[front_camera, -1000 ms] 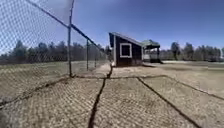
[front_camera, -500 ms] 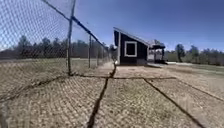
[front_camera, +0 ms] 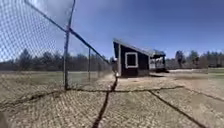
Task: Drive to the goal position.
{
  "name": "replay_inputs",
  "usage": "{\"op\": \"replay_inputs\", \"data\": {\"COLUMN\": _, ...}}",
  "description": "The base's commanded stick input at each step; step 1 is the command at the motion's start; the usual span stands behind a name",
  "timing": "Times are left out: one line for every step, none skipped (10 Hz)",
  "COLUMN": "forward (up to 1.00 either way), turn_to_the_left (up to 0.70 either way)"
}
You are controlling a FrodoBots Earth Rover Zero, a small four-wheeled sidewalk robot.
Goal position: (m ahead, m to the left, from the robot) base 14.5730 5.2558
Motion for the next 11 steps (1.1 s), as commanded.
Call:
{"op": "replay_inputs", "data": {"forward": 0.70, "turn_to_the_left": 0.34}}
{"op": "replay_inputs", "data": {"forward": 0.70, "turn_to_the_left": 0.21}}
{"op": "replay_inputs", "data": {"forward": 0.70, "turn_to_the_left": 0.03}}
{"op": "replay_inputs", "data": {"forward": 0.70, "turn_to_the_left": 0.03}}
{"op": "replay_inputs", "data": {"forward": 0.70, "turn_to_the_left": 0.03}}
{"op": "replay_inputs", "data": {"forward": 0.70, "turn_to_the_left": 0.03}}
{"op": "replay_inputs", "data": {"forward": 0.70, "turn_to_the_left": 0.03}}
{"op": "replay_inputs", "data": {"forward": 0.70, "turn_to_the_left": 0.03}}
{"op": "replay_inputs", "data": {"forward": 0.70, "turn_to_the_left": 0.03}}
{"op": "replay_inputs", "data": {"forward": 0.70, "turn_to_the_left": 0.03}}
{"op": "replay_inputs", "data": {"forward": 0.70, "turn_to_the_left": 0.03}}
